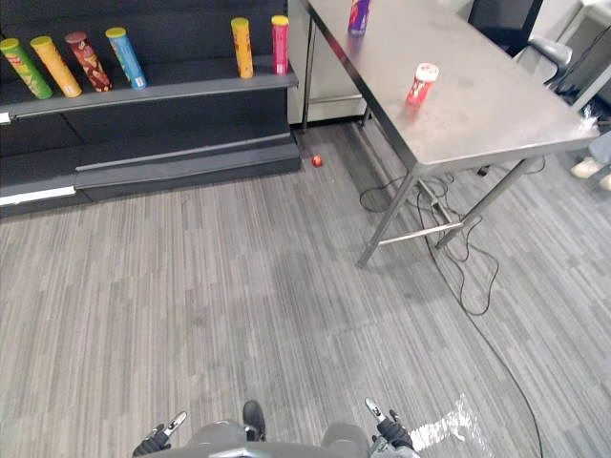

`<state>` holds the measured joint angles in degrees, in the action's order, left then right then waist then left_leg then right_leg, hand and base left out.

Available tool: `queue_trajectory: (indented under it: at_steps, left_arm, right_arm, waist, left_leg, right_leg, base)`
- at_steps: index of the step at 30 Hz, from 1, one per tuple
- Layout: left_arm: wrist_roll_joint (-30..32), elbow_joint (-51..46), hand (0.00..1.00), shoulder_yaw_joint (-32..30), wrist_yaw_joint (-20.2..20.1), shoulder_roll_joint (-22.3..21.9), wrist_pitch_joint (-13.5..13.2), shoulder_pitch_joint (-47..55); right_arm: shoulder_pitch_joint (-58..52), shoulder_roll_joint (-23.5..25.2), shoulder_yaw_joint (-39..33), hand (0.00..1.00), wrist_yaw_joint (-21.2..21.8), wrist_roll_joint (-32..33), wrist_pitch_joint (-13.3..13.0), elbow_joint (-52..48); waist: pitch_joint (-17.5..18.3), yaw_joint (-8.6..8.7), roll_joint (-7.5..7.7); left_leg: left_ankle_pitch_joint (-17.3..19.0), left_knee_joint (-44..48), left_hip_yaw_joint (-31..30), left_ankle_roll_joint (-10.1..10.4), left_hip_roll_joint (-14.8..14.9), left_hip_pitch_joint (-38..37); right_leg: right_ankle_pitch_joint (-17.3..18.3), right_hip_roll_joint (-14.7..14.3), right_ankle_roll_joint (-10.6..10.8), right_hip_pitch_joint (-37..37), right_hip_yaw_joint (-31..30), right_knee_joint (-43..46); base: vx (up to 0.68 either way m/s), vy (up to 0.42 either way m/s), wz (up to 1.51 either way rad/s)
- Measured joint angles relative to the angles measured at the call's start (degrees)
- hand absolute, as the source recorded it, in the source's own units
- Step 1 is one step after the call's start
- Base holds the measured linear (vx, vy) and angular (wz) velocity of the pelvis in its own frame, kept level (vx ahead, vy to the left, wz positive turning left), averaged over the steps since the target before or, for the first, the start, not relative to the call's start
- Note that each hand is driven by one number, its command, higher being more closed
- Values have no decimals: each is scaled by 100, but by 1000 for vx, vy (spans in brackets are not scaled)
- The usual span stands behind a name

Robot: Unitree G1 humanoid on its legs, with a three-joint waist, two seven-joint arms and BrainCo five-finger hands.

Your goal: Put the gum and the chips on the shelf.

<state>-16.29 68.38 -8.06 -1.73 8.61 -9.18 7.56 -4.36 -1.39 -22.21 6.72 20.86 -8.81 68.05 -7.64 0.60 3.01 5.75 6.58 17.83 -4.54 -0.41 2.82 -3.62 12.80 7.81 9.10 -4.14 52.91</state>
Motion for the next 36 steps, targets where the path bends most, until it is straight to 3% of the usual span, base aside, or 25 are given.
queue_trajectory:
  at_steps: [2, 4, 6, 8, 11, 12, 13, 14, 17, 19, 20, 21, 23, 26, 27, 28, 30, 32, 33, 34, 35, 36]
  left_arm:
    - [39, 6, 0, 105, 0, -29, 18, 10]
    - [97, 43, 0, 99, -6, -104, 45, -9]
    - [150, 131, 0, -10, -31, -160, 48, -69]
    - [164, 142, 0, -215, -71, -248, 54, -86]
    - [172, 122, 0, -671, -97, -366, 58, -47]
    - [177, 108, 0, -757, -94, -393, 59, -48]
    - [179, 123, 0, -915, -96, -515, 63, -55]
    - [179, 42, 0, -995, -124, -672, 35, -84]
    - [179, -67, 0, -1051, -146, -878, 20, -147]
    - [178, -101, 0, -1061, -156, -941, 22, -185]
    - [179, -169, 0, -1070, -163, -987, 16, -199]
    - [185, -288, 0, -1109, -177, -996, 19, -250]
    - [177, -378, 0, -1160, -169, -986, 28, -293]
    - [161, -471, 0, -1145, -160, -984, 28, -277]
    - [126, -489, 0, -1144, -165, -933, -8, -275]
    - [116, -503, 0, -1144, -166, -889, -29, -270]
    - [65, -558, 0, -1127, -181, -859, -82, -275]
    - [66, -567, 0, -1074, -181, -849, -105, -275]
    - [69, -560, 0, -1074, -165, -860, -146, -269]
    - [67, -560, 0, -1093, -140, -876, -161, -262]
    - [55, -564, 0, -1113, -133, -842, -160, -270]
    - [66, -556, 0, -1102, -92, -755, -160, -264]
  right_arm:
    - [-58, -80, 7, 0, -7, 7, -5, -39]
    - [-182, -148, 19, 0, -7, 47, -12, -82]
    - [-283, -148, 18, 0, -8, 47, -5, -69]
    - [-320, -161, -11, 0, -11, 63, 4, -70]
    - [-340, -140, 32, 0, -20, 57, 3, -110]
    - [-358, -115, 37, 0, -18, 56, 4, -153]
    - [-426, -168, 25, 0, -14, 50, -4, -246]
    - [-403, -216, 35, 0, -14, 44, -13, -328]
    - [-435, -228, 38, 0, -8, 42, -21, -424]
    - [-421, -252, 40, 0, -12, 39, -21, -419]
    - [-429, -258, 41, 0, -12, 39, -11, -417]
    - [-444, -262, 65, 0, -10, 21, 1, -422]
    - [-457, -286, 121, 0, -25, 11, -1, -430]
    - [-445, -282, 155, 0, -29, 46, -6, -455]
    - [-431, -250, 154, 0, -36, 55, -5, -456]
    - [-420, -239, 154, 0, -35, 57, -5, -457]
    - [-360, -199, 150, 0, -48, 59, -12, -463]
    - [-367, -190, 149, 0, -66, 60, -18, -471]
    - [-375, -192, 156, 0, -96, 56, -19, -492]
    - [-378, -197, 197, 0, -141, 50, -24, -530]
    - [-377, -177, 220, 0, -158, 48, -15, -501]
    - [-374, -73, 232, 0, -155, 48, -15, -488]
  waist:
    - [-43, 47, -99]
    - [-47, 115, -246]
    - [-64, 128, -323]
    - [-90, 137, -400]
    - [-115, 155, -368]
    - [-132, 150, -368]
    - [-148, 119, -441]
    - [-127, 79, -571]
    - [-71, 98, -638]
    - [-17, 98, -732]
    - [-34, 101, -688]
    - [-13, 104, -717]
    - [-56, 82, -648]
    - [-72, 73, -637]
    - [-82, 57, -586]
    - [-77, 43, -563]
    - [-64, -37, -480]
    - [-58, -65, -469]
    - [-53, -65, -479]
    - [-36, -91, -478]
    - [-5, -98, -453]
    - [91, -41, -286]
  left_leg:
    - [171, -112, -100, -24, -24, -359]
    - [394, -160, -293, 49, 25, -751]
    - [525, -163, -464, 158, 141, -938]
    - [636, -229, -598, 321, 328, -1120]
    - [966, -300, -683, 777, 624, -1552]
    - [1037, -322, -685, 853, 662, -1656]
    - [1084, -382, -664, 936, 815, -1859]
    - [925, -378, -563, 945, 929, -1910]
    - [421, -286, -602, 1030, 1101, -2080]
    - [204, 27, -640, 1138, 1222, -2061]
    - [130, 681, -797, 1242, 1329, -1801]
    - [-62, 1805, -1131, 1526, 1429, -1266]
    - [-675, 3393, -1501, 1822, 1494, -520]
    - [-290, 4733, -1100, 1705, 1659, 188]
    - [119, 4854, -676, 1457, 1765, 484]
    - [271, 4754, -535, 1337, 1793, 600]
    - [533, 3617, -151, 1042, 1795, 903]
    - [415, 2371, -93, 862, 1766, 889]
    - [145, 1427, -144, 635, 1760, 870]
    - [-364, 1035, -179, 835, 1738, 870]
    - [-317, 1071, -98, 938, 1599, 840]
    - [-192, 1052, -41, 907, 1396, 845]
  right_leg:
    - [523, -13, -104, 259, 422, 437]
    - [1289, -22, -429, 628, 1208, 192]
    - [1411, -119, -542, 826, 1594, -714]
    - [1318, -320, -467, 994, 1661, -1943]
    - [420, -480, -330, 1005, 1527, -4340]
    - [57, -487, -321, 985, 1500, -4421]
    - [-249, -673, -558, 982, 1546, -4130]
    - [176, -754, -659, 1144, 1560, -3648]
    - [927, -753, -716, 1095, 1747, -2952]
    - [1194, -784, -729, 883, 1862, -2895]
    - [1311, -784, -724, 680, 1959, -2963]
    - [1372, -776, -736, 438, 2051, -3090]
    - [1443, -759, -811, 83, 2109, -3254]
    - [1491, -760, -839, -492, 2097, -3547]
    - [1494, -698, -827, -850, 2068, -3763]
    - [1490, -658, -792, -952, 2051, -3836]
    - [1494, -405, -491, -1181, 1938, -3972]
    - [1561, -217, -263, -1301, 1898, -3970]
    - [1692, -80, -58, -1362, 1861, -3907]
    - [1828, 57, 172, -1387, 1752, -3783]
    - [1848, 157, 230, -1424, 1668, -3780]
    - [1835, 246, 244, -1434, 1522, -3869]
  base:
    - [235, 34, 17]
    - [233, -21, 37]
    - [270, -143, 48]
    - [357, -233, 43]
    - [460, -313, 23]
    - [445, -270, 6]
    - [639, -360, -3]
    - [618, -358, 0]
    - [506, -284, 21]
    - [381, -174, 32]
    - [293, -141, 41]
    - [284, -128, 41]
    - [279, -53, 20]
    - [317, 37, -7]
    - [301, 110, -8]
    - [332, 174, -15]
    - [259, 250, -22]
    - [235, 333, -10]
    - [265, 443, -7]
    - [285, 474, -10]
    - [325, 406, 0]
    - [336, 279, -5]
